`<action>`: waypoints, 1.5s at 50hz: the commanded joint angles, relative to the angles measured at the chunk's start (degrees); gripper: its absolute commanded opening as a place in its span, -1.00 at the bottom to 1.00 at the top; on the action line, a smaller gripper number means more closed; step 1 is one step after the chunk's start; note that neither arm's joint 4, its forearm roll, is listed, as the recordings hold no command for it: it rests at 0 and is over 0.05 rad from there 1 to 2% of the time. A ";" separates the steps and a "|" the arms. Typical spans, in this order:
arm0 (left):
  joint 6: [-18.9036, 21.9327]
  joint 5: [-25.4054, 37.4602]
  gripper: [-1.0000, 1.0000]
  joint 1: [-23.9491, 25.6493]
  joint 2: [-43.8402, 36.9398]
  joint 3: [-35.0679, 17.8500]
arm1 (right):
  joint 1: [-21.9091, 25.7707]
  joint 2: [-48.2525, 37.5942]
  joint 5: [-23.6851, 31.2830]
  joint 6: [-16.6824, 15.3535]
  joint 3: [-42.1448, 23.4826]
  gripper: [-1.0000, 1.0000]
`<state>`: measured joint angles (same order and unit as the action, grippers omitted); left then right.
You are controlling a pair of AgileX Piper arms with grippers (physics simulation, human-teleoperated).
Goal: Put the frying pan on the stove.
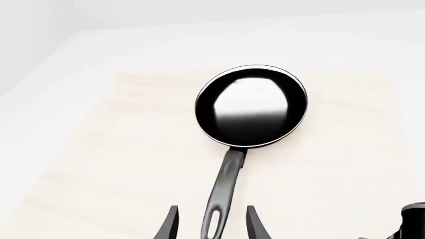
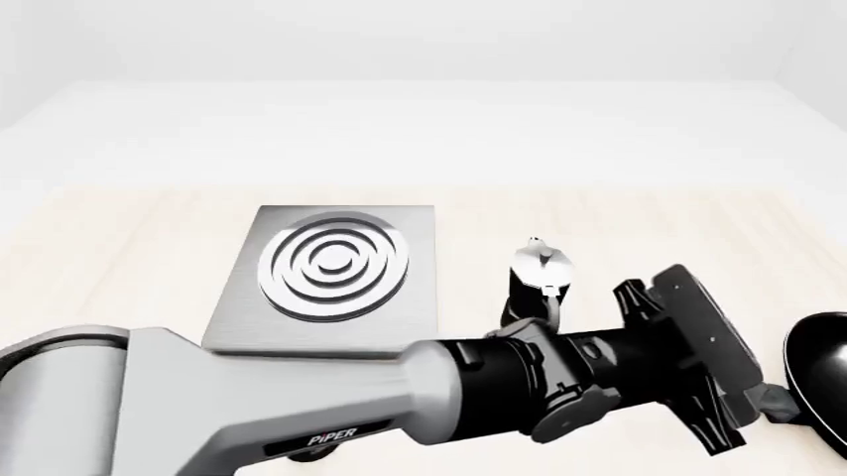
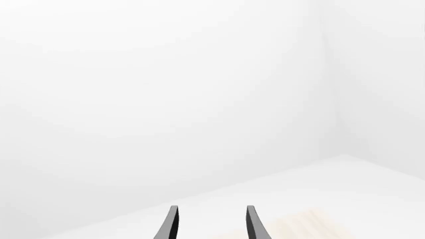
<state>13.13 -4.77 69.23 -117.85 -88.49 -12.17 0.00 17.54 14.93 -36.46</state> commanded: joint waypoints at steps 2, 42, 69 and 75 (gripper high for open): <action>0.64 3.53 1.00 0.05 -2.97 -4.46 | -0.35 0.00 0.17 0.45 -0.30 1.00; 3.13 16.27 1.00 -0.40 -14.07 -21.51 | -1.33 0.00 -0.32 1.40 -0.31 1.00; 3.94 21.66 1.00 0.37 -19.65 -27.61 | -1.93 0.00 -0.36 1.83 -0.32 1.00; 4.59 24.24 1.00 -0.55 -22.00 -31.41 | -2.07 0.00 -0.45 1.95 -0.17 1.00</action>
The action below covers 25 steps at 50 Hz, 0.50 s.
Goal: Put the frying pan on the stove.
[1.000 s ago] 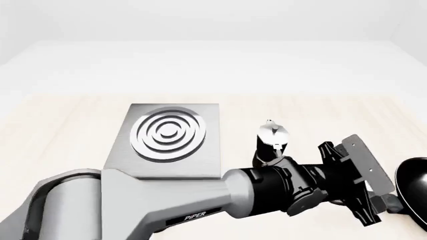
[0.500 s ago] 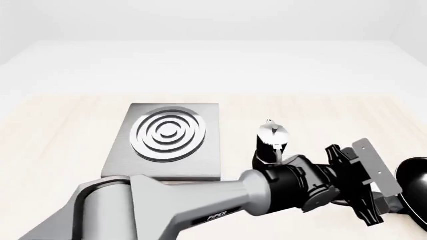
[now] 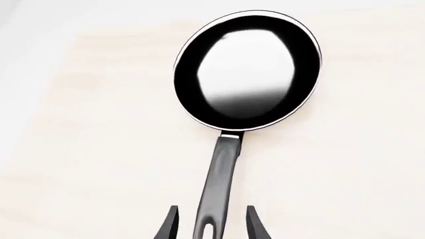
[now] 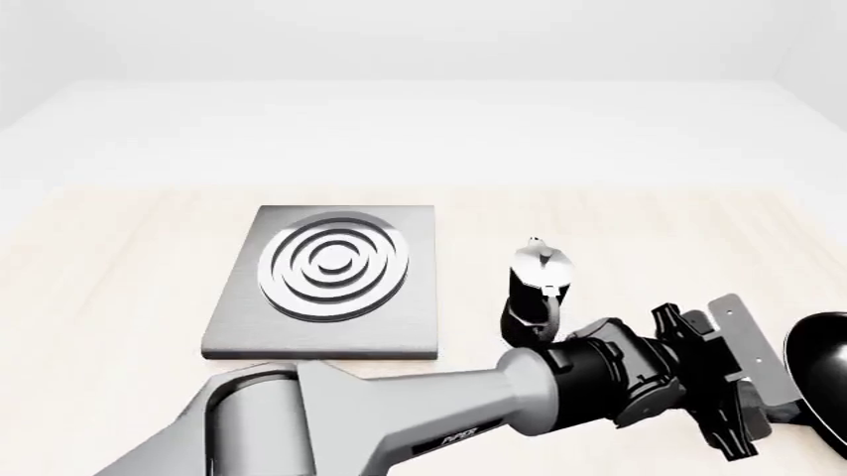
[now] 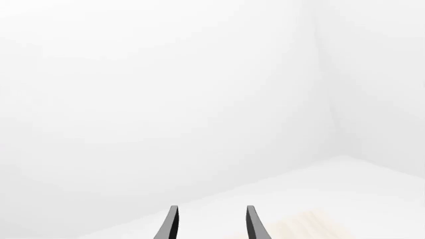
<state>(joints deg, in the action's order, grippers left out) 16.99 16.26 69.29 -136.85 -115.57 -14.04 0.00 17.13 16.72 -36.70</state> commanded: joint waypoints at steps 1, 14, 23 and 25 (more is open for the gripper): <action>0.73 3.28 1.00 -0.62 -3.06 -4.44 | -0.20 0.00 -0.04 0.16 0.06 1.00; 1.04 5.93 1.00 -0.85 -5.83 -7.73 | -0.29 0.00 -0.08 0.21 -0.02 1.00; 0.78 6.61 1.00 -0.35 -7.21 -8.67 | -0.34 0.00 -0.25 0.29 -0.03 1.00; 0.70 6.82 1.00 -0.19 -7.47 -8.74 | -0.39 0.00 -0.28 0.33 -0.01 1.00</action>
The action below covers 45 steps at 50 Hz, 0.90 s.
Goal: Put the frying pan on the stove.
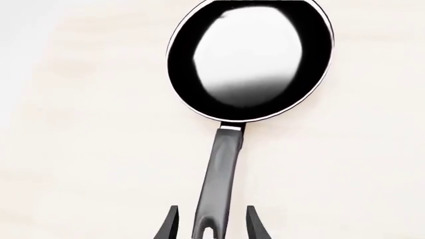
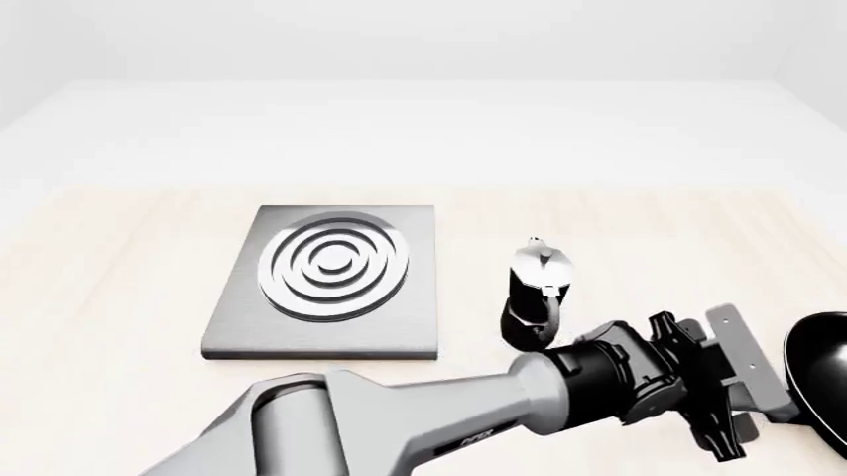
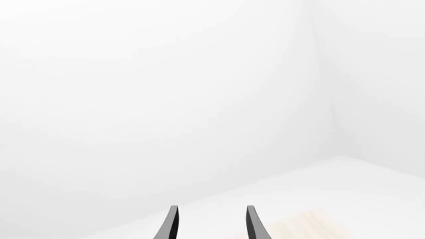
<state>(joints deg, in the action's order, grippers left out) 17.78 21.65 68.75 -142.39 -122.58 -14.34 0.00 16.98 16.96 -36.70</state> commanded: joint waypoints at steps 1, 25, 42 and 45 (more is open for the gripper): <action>-0.08 1.43 1.00 0.36 -1.93 -1.73 | -0.09 0.00 -0.13 0.09 -0.01 1.00; -0.16 8.00 1.00 -1.17 -10.45 -13.40 | -0.03 0.00 0.09 -0.12 -0.04 1.00; -0.50 8.24 1.00 -0.76 -12.00 -14.46 | 0.04 0.00 0.04 -0.04 -0.04 1.00; -0.12 8.13 1.00 -0.97 -11.72 -14.42 | 0.15 0.00 0.06 -0.12 -0.09 1.00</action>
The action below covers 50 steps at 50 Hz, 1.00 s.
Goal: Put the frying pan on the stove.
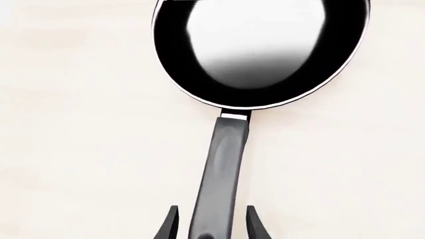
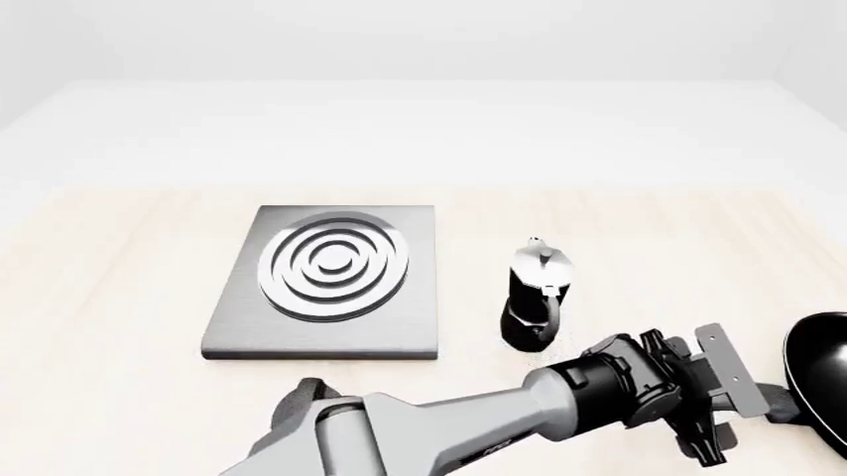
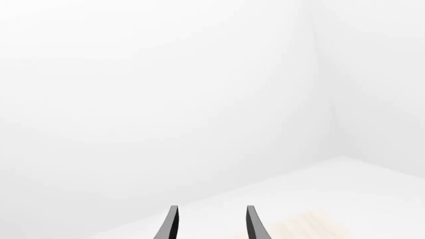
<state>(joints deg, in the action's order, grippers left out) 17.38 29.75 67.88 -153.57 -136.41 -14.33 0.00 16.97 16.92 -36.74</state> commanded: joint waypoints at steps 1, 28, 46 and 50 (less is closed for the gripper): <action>0.55 0.15 1.00 -0.28 -0.61 -0.97 | 0.16 0.00 0.07 -0.07 -0.05 1.00; 0.98 -2.09 -1.00 -0.82 3.18 3.09 | 0.58 0.00 0.24 -0.24 -0.16 1.00; 2.28 1.17 -1.00 -3.73 2.23 -3.84 | 0.68 0.00 0.25 -0.28 -0.20 1.00; 2.47 1.68 -1.00 -4.22 2.39 -4.74 | 0.71 0.00 0.24 -0.27 -0.21 1.00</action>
<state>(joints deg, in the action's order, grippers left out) 17.87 30.45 64.94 -152.54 -137.07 -13.68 0.00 17.21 16.66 -36.93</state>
